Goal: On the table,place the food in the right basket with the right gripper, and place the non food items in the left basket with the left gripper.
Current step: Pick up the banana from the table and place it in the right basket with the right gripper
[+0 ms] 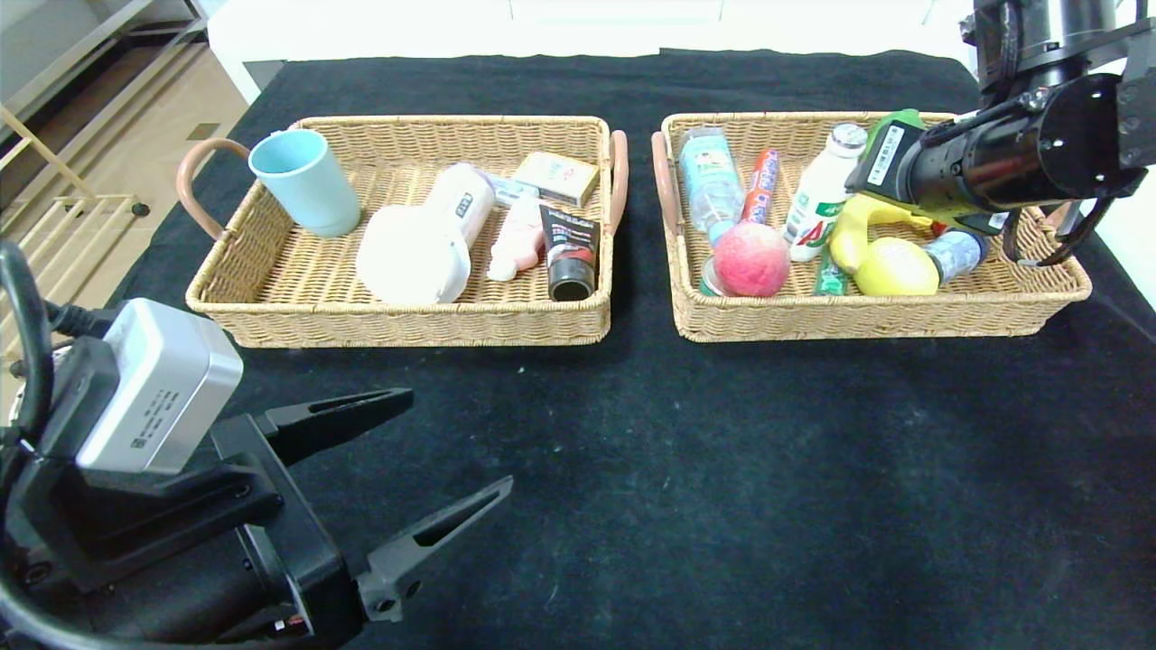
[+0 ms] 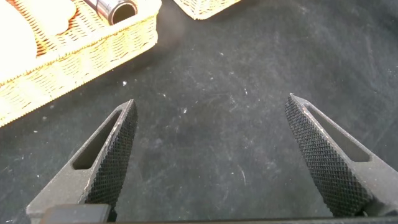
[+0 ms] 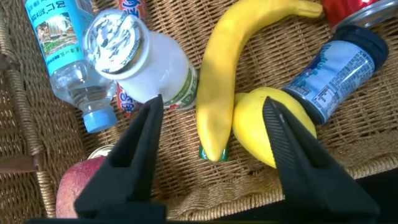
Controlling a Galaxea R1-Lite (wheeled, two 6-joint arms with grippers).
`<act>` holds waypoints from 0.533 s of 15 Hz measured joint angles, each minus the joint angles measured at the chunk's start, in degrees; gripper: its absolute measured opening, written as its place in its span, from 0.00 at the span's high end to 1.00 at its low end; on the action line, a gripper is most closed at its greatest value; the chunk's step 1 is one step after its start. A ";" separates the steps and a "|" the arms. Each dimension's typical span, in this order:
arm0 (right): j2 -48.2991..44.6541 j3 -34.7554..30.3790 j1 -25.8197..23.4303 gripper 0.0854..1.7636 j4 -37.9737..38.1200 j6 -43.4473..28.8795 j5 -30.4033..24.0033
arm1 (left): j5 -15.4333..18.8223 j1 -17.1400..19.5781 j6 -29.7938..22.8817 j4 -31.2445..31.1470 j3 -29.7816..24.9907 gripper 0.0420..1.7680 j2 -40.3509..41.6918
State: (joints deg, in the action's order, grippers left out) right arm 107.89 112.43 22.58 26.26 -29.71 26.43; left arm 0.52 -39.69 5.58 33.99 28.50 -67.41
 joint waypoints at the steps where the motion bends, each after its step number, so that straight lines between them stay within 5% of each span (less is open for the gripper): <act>1: 0.00 -0.09 0.07 0.30 0.11 -0.02 -0.02 | 0.00 0.00 0.01 0.00 0.00 0.03 0.00; 8: -1.50 -2.02 0.62 0.14 0.44 0.00 -0.02 | 0.00 -0.02 0.34 -0.01 -0.01 0.03 0.07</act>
State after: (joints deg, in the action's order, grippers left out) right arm 106.39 110.41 23.20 26.70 -29.71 26.40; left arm 0.52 -39.72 5.92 33.98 28.49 -67.34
